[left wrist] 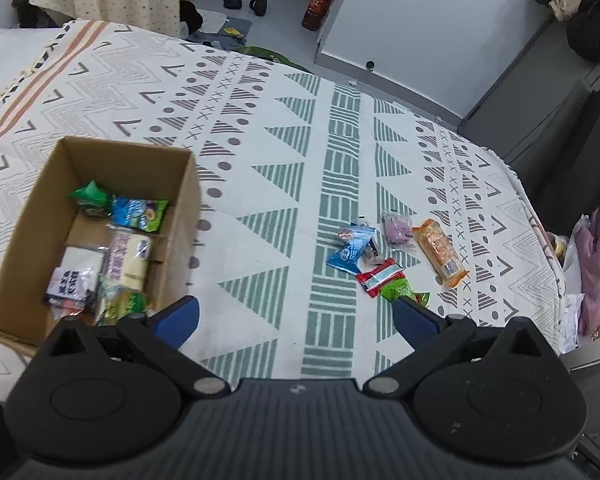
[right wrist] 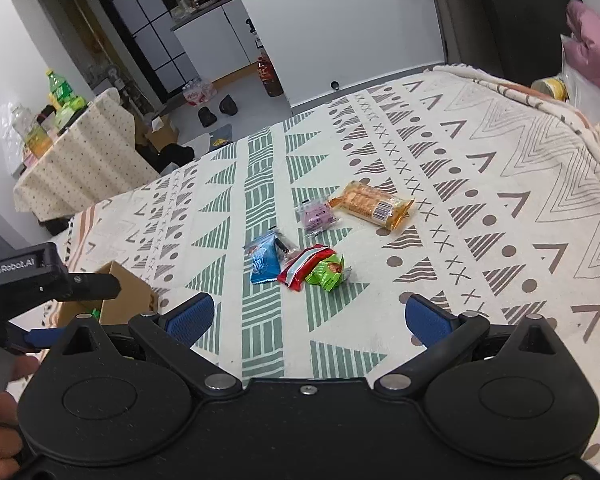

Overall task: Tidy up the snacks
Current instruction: 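Move both open grippers back over the remaining candies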

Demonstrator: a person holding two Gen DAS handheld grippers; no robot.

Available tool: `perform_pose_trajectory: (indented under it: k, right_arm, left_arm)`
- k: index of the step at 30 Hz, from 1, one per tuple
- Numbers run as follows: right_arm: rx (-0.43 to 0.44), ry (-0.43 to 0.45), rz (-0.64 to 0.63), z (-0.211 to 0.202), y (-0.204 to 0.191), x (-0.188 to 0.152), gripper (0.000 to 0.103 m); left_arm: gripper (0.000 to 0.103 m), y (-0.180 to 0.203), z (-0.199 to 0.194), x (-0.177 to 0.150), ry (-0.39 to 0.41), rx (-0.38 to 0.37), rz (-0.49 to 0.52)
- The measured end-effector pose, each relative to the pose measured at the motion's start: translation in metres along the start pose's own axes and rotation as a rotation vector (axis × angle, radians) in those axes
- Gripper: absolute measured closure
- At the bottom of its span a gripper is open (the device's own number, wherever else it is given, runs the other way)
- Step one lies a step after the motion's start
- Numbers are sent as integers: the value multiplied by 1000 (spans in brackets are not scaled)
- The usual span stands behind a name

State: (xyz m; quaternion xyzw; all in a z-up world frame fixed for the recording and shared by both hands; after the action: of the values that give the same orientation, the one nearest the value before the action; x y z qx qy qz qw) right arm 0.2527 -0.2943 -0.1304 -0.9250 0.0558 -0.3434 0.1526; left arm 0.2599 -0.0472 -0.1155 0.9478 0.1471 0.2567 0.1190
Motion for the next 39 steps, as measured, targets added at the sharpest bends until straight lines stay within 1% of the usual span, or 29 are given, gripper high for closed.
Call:
perform_pose_trajectory:
  k: [2,3,5,7,18,20,24,30,32,35,39]
  right_arm:
    - [7,-3,24,5,6,1,0]
    - [8,-6,32,8,9,2,1]
    - [8,-12,43,14,12,3,6]
    - [18,-23,61,20,16,4,12]
    - [63,-89,138,69,27,10,32]
    - [67,-106,150,79,28,10,34]
    - [74,-133,168,99,30,9,38]
    - [77,-168,198,124,35,7,44]
    - [81,-179,211,131,36,6,45]
    - [81,-194,222,142,38,4,47]
    - [89,-212,227,151,37,2,49]
  left_arm:
    - [0,5,6,2,-3,-5,7]
    - [0,8,10,3,-8,-18,10]
    - [0,14,18,5,-17,-39,23]
    - [1,19,24,7,-11,-42,35]
    - [4,43,75,19,-33,-94,78]
    - [9,47,85,19,-40,-107,84]
    - [15,52,108,22,-59,-112,94]
    - [30,55,139,21,-91,-122,101]
    - [36,55,149,20,-105,-114,101]
    - [39,54,162,20,-114,-110,97]
    - [40,55,174,21,-117,-102,107]
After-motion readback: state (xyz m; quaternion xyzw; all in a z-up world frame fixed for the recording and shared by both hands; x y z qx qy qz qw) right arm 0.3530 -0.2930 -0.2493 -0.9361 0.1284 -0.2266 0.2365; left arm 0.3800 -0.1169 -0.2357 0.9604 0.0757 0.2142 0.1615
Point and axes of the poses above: each gripper's, at about its wrist camera, not at the fingertips, and z roughly the way its jaws point, y to its right, x to its top, the point moved 7 cm from there along z, roughly the way its jaws point, and after that the axes turned 3 degrees about -x, right-handed, at the moved point
